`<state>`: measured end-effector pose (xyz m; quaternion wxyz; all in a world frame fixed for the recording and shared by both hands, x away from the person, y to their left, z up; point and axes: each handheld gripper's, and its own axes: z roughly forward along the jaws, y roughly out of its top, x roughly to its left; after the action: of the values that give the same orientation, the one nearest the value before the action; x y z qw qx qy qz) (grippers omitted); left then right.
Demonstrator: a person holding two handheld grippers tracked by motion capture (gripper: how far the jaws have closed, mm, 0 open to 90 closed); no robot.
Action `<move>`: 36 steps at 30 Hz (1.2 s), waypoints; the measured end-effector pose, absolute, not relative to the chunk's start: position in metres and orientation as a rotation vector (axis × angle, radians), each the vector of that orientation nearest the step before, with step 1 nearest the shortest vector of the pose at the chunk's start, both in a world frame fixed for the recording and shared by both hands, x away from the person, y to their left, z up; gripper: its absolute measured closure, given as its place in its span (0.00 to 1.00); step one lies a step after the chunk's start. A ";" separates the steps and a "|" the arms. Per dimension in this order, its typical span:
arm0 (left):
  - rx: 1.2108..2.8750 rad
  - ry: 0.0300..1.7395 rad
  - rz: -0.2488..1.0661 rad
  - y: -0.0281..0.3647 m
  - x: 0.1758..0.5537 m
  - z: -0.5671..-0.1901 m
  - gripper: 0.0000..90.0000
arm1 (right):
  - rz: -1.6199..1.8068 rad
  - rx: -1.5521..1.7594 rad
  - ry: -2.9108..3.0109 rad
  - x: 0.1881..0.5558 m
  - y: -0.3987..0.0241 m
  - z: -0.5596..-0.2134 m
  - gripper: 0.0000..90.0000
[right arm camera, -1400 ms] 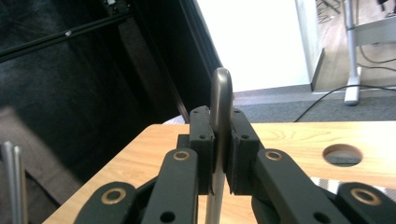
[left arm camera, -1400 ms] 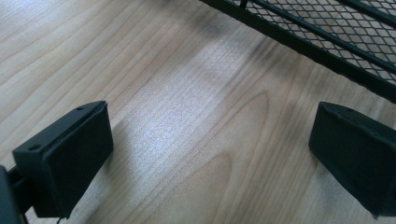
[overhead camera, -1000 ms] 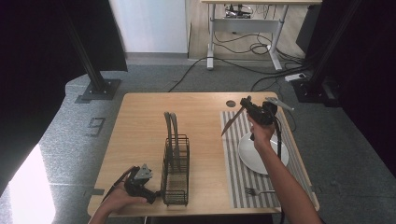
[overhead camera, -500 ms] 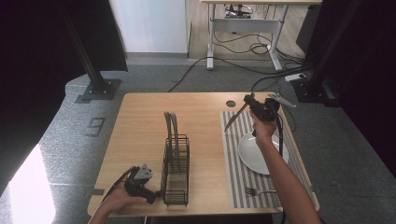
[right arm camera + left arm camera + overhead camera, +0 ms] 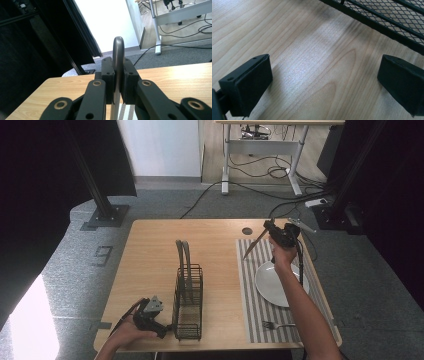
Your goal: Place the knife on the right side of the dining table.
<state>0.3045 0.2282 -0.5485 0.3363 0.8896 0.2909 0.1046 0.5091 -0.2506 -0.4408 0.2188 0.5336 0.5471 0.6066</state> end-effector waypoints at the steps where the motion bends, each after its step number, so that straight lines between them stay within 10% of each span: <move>1: 2.320 0.759 0.273 0.228 0.304 -0.548 0.00 | 1.680 1.479 1.511 0.510 -0.251 -0.441 0.92; 36: 2.320 0.758 0.273 0.228 0.304 -0.548 0.00 | 1.571 1.508 1.517 0.507 -0.277 -0.455 0.86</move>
<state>0.3045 0.2282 -0.5485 0.3361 0.8897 0.2908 0.1048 0.5072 -0.2769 -0.4549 0.2416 0.5515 0.5546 0.5744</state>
